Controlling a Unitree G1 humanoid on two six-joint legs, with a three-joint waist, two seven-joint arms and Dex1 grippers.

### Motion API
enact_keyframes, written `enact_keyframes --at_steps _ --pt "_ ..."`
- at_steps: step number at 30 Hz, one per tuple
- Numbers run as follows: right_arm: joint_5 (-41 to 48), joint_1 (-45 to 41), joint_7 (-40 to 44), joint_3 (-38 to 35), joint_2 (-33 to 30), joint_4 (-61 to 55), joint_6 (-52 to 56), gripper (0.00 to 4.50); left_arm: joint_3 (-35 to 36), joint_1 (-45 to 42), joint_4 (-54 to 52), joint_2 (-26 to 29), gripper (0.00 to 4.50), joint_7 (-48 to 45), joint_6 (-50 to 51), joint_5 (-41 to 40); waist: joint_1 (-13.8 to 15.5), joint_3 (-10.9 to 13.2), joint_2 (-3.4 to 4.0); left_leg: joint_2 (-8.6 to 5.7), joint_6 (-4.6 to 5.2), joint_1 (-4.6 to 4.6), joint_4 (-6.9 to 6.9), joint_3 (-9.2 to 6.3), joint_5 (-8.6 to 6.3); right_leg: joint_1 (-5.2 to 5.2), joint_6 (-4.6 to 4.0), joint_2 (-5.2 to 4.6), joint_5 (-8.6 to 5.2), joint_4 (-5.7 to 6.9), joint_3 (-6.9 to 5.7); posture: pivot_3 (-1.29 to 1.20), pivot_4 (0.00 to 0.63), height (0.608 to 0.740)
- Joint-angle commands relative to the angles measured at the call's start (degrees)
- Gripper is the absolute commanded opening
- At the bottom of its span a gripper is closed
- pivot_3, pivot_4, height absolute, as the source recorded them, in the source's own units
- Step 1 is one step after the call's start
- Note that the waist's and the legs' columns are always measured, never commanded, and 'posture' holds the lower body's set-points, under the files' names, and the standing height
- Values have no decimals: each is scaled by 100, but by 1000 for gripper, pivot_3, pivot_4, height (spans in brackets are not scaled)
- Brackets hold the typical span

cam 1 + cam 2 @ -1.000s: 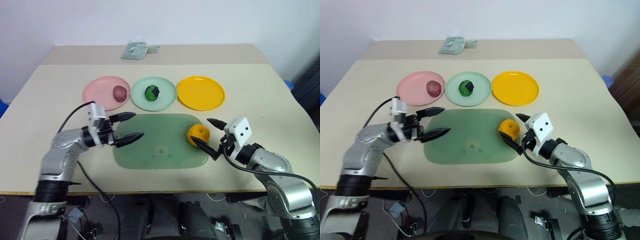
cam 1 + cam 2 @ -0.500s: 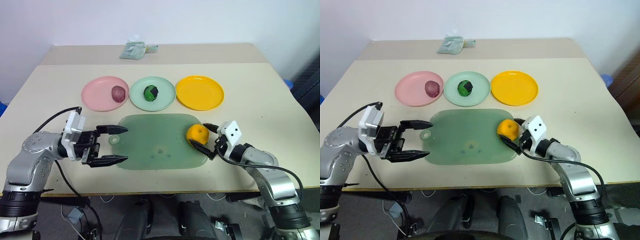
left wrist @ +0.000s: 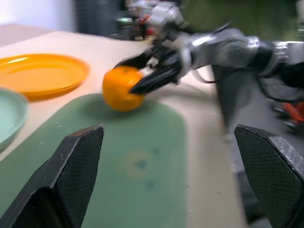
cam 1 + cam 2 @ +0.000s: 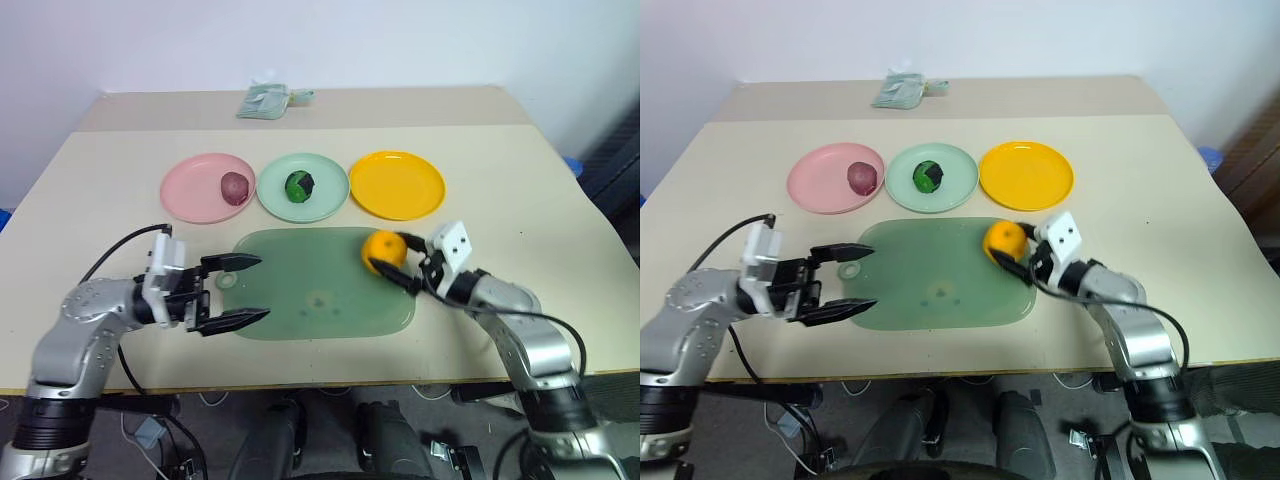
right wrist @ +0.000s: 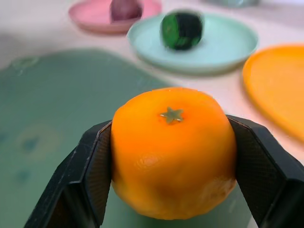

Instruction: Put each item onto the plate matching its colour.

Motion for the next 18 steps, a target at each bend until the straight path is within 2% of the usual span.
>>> enact_keyframes --at_steps 1,4,6,11,16,18 --pt "-463 -993 -368 6 181 1058 -380 2943 -134 64 -229 -142 4500 609 -57 336 -1 0 0 0 1 0 -1 0 2 -2 0 1 1 2 -1 0 150 740" --pt "-810 -2085 -548 49 399 2693 -922 2943 -231 51 -387 -397 4500 1187 -96 573 -3 1 2 -2 0 -2 -4 2 5 -3 13 1 8 15 1 0 150 740" --pt "-1001 -2480 -608 54 472 3438 -1315 2943 -265 33 -439 -468 4500 1376 -75 625 13 1 1 -2 -3 -4 -4 2 8 -2 16 2 10 19 1 0 150 740" --pt "-1593 -4136 -1085 110 759 6450 -2609 2943 -419 31 -570 -686 4500 2131 -37 1046 -44 3 3 -6 -28 -6 -9 6 25 -4 17 3 11 32 3 0 150 740" --pt "-1853 -4782 -1348 32 879 7690 -2826 2943 -402 363 -703 -703 4500 2352 -136 1160 -157 3 3 -5 -43 -6 -29 4 34 -17 5 4 4 43 5 0 150 740" --pt "-1889 -4881 -1406 -20 882 7852 -2799 3966 -346 513 -770 -688 4500 2389 -161 1126 -169 3 4 -5 -46 -4 -39 4 37 -21 4 5 4 44 7 0 150 740"
